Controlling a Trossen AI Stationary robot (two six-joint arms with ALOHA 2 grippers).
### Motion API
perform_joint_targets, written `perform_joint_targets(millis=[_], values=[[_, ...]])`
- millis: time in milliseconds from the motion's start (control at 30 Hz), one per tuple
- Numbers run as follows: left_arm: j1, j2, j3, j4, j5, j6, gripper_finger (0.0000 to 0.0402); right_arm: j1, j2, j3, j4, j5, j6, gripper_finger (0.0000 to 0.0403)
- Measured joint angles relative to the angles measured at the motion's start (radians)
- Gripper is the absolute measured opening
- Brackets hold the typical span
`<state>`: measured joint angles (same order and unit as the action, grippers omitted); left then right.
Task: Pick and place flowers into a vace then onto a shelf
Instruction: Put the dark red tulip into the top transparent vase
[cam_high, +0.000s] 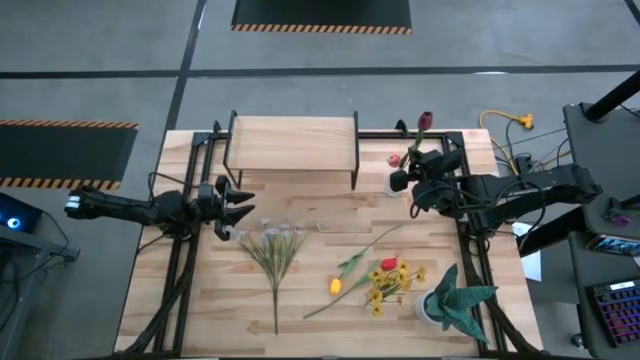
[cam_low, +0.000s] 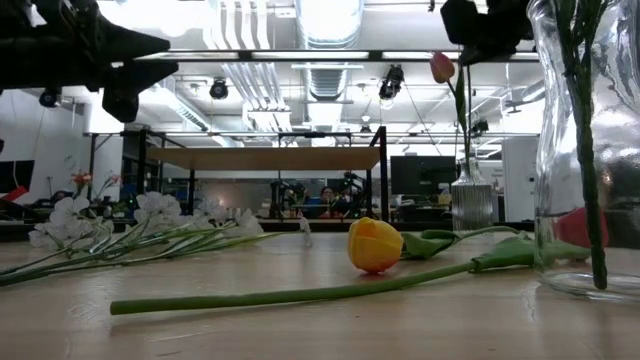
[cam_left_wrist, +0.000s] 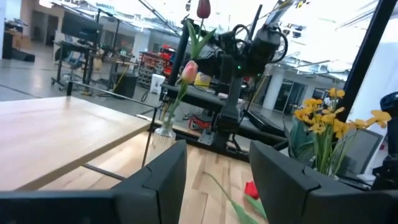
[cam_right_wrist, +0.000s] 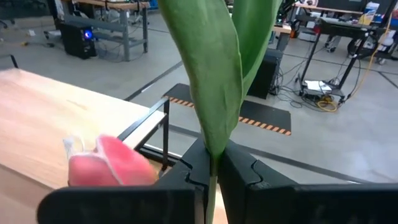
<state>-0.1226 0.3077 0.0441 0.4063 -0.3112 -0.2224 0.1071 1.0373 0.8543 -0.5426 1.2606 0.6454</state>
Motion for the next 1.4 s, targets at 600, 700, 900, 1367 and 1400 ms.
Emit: perform_joint_targets(millis=[600, 700, 900, 1367, 1400], values=[[0.0, 0.0, 0.0, 0.002, -0.008, -0.001, 0.0159, -0.007, 0.026, 0.0, -0.009, 0.013, 0.106, 0.0026], [0.0, 0.0, 0.0, 0.002, -0.01, -0.013, 0.0159, -0.008, 0.007, 0.0, -0.01, -0.057, 0.104, 0.0059], [0.0, 0.0, 0.0, 0.002, -0.011, -0.023, 0.0159, -0.009, -0.021, 0.0, -0.03, -0.103, 0.103, 0.0151], [0.0, 0.001, 0.0, 0.002, -0.011, -0.068, 0.0159, -0.009, -0.152, 0.041, -0.145, -0.356, -0.027, 0.03], [0.0, 0.001, 0.0, 0.002, -0.011, -0.068, 0.0159, -0.009, -0.162, 0.05, -0.153, -0.369, -0.039, 0.0307]])
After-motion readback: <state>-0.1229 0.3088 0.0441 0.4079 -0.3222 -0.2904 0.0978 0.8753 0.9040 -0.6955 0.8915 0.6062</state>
